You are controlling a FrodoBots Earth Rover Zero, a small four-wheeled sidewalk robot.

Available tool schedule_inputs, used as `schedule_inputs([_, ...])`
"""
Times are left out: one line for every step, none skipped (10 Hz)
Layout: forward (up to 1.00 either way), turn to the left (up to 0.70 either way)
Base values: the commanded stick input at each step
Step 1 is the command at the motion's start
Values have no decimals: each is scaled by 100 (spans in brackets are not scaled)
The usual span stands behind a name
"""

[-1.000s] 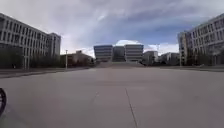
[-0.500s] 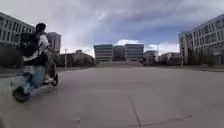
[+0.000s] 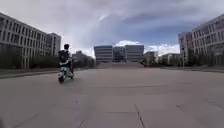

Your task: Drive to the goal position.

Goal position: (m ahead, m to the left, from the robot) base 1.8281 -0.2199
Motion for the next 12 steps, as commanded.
schedule_inputs([85,0])
schedule_inputs([85,0])
schedule_inputs([85,0])
schedule_inputs([85,0])
schedule_inputs([85,0])
schedule_inputs([85,0])
schedule_inputs([85,0])
schedule_inputs([85,0])
schedule_inputs([80,0])
schedule_inputs([72,0])
schedule_inputs([64,0])
schedule_inputs([56,0])
